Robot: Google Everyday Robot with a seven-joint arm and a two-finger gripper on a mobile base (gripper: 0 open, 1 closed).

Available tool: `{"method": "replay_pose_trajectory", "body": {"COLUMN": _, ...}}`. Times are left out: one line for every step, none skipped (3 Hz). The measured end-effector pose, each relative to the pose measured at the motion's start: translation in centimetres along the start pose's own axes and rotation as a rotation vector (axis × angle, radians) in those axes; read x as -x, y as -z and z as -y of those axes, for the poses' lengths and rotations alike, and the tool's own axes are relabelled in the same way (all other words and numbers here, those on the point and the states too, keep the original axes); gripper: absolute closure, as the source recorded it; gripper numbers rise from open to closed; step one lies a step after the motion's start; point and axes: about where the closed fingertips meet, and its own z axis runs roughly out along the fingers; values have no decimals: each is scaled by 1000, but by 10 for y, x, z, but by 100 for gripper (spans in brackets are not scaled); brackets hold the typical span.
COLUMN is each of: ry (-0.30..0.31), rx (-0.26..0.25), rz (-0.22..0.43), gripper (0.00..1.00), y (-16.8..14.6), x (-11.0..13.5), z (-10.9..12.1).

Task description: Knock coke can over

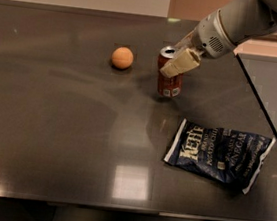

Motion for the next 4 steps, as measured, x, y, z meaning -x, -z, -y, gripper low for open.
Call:
{"method": "replay_pose_trajectory", "body": {"ry": 111, "rx": 51, "rz": -120, "gripper": 100, "y": 7, "x": -1, "z": -24}}
{"method": "replay_pose_trajectory", "body": {"ry": 218, "rx": 89, "rz": -220, "gripper": 100, "y": 6, "x": 0, "z": -45}}
{"method": "replay_pose_trajectory", "body": {"ry": 297, "rx": 132, "rz": -306, "gripper": 100, "y": -2, "x": -1, "z": -57}}
{"method": "replay_pose_trajectory", "body": {"ry": 350, "rx": 163, "rz": -360, "gripper": 100, "y": -13, "x": -2, "z": -63}}
